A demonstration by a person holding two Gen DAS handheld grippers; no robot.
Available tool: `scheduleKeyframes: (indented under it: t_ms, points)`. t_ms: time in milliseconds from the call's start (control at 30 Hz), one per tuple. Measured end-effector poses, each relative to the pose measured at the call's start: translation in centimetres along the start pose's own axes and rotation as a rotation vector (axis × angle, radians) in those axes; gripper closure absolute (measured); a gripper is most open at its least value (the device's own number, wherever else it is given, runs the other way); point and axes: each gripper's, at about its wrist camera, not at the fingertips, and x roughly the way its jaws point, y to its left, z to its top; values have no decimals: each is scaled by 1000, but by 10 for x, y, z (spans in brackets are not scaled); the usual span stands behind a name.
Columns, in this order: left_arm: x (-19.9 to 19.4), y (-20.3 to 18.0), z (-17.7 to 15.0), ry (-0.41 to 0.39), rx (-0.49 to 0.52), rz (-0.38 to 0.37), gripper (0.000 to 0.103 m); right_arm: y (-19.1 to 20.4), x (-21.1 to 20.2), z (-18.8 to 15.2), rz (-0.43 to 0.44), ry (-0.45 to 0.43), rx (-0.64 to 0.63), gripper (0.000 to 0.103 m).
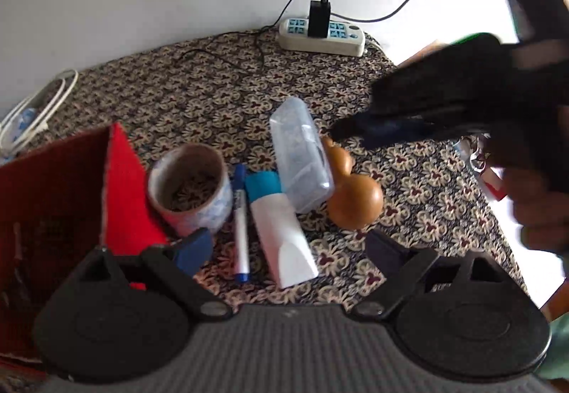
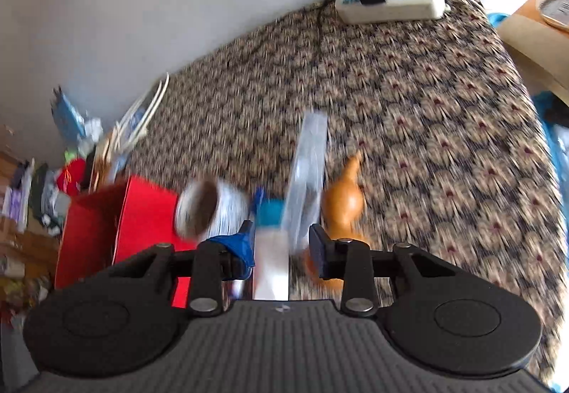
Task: Organize rigid objects
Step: 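Move the right tool toward the clear plastic container, then grasp the clear plastic container with the right tool and lift it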
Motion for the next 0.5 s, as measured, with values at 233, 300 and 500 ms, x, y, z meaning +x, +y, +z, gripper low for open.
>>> scheduleKeyframes:
  t_ms: [233,300,500]
  points:
    - [20,3,8,-24,-45,-29,11,-7,56,15,-42,-75,-35,83]
    - [24,4,11,-32,-62,-47,11,-9,69,15,-52,-59,-34,83]
    - [38,2,17,-29,-62,-37,11,-13,92,13,-28,21,-27,86]
